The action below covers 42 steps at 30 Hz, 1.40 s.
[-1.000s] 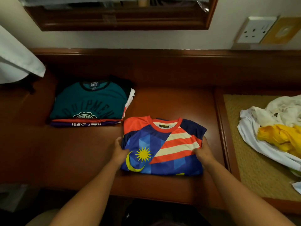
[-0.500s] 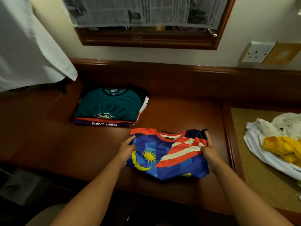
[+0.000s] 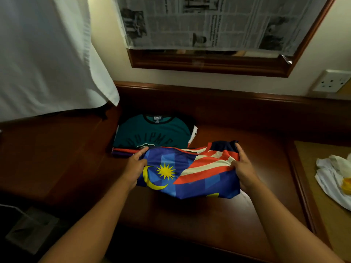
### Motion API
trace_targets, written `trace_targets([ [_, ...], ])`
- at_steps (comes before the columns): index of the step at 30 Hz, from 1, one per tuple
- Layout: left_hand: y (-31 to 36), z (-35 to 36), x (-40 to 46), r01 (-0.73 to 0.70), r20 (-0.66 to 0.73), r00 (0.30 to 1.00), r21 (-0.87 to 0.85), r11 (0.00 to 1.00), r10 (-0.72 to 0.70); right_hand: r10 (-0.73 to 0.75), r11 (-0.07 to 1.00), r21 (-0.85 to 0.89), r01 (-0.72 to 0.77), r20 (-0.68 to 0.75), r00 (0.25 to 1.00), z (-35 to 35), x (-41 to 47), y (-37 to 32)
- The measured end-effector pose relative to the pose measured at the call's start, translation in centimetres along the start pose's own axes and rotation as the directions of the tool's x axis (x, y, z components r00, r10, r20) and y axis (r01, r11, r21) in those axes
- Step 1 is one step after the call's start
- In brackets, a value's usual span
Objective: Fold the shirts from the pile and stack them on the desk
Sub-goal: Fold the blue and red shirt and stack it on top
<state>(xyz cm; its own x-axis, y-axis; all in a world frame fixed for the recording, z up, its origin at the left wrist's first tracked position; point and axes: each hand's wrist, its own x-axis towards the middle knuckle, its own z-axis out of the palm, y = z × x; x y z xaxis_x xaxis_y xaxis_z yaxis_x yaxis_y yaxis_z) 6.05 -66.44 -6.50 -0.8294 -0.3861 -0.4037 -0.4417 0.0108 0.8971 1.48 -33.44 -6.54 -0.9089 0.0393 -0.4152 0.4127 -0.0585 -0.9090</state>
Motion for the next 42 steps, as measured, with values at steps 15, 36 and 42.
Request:
trace_targets([
  [15, 4.5, -11.3, 21.3, -0.161, -0.08, 0.984, -0.022, 0.987, 0.159, -0.133, 0.989, -0.067, 0.13, -0.052, 0.99, 18.5, 14.3, -4.6],
  [36, -3.0, -11.9, 26.1, -0.076, -0.241, 0.94, 0.539, 0.839, 0.24, -0.16, 0.805, -0.587, 0.081, -0.084, 0.983, 19.0, 17.0, 5.8],
  [42, -6.7, -11.7, 23.3, 0.027, -0.263, 0.955, 0.542, 0.84, 0.139, -0.007, 0.848, -0.524, -0.086, -0.173, 0.985, 18.9, 15.8, 7.4],
])
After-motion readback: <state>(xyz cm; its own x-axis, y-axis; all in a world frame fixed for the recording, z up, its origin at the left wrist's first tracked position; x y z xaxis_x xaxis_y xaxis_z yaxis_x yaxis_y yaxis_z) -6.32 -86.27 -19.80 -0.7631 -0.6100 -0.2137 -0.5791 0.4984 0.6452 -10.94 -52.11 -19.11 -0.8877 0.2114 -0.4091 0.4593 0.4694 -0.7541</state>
